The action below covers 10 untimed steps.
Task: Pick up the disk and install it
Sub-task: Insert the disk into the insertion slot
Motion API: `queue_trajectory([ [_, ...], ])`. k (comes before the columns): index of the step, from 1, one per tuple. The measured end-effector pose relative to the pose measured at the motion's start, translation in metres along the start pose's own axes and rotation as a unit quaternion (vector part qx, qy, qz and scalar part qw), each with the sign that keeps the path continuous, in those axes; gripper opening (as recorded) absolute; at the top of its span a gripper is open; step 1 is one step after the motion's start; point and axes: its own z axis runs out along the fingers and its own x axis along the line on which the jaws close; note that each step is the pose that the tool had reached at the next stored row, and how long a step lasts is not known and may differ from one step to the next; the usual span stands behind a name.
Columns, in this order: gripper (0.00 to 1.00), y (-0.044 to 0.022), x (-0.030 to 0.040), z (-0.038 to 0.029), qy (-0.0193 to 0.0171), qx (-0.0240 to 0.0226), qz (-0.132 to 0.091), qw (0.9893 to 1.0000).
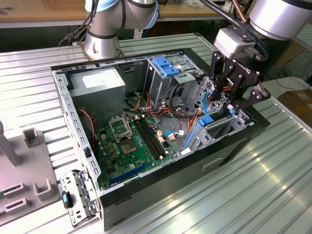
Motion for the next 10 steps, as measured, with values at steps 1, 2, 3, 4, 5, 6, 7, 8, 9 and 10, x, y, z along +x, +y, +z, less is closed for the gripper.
queue_trajectory([
  [1,0.3,-0.0037,-0.0002,0.0006,0.0,0.0,0.0,1.0],
  [2,0.3,-0.0058,-0.0003,0.0011,-0.0002,0.0,0.0,1.0],
  [3,0.18,-0.0081,-0.0004,0.0012,0.0,0.0,0.0,1.0],
  [4,0.12,-0.0125,-0.0006,0.002,0.0,0.0,0.0,1.0],
  [5,0.11,-0.0161,-0.0007,0.0027,0.0,0.0,0.0,1.0],
  [6,0.11,-0.0179,-0.0009,0.0029,0.0,0.0,0.0,1.0],
  [7,0.11,-0.0179,-0.0009,0.0029,0.0,0.0,0.0,1.0],
  [8,0.11,-0.0179,-0.0008,0.003,0.0,0.0,0.0,1.0],
  [9,0.11,-0.0179,-0.0008,0.0029,0.0,0.0,0.0,1.0],
  [10,0.11,-0.018,-0.0008,0.003,0.0,0.0,0.0,1.0],
])
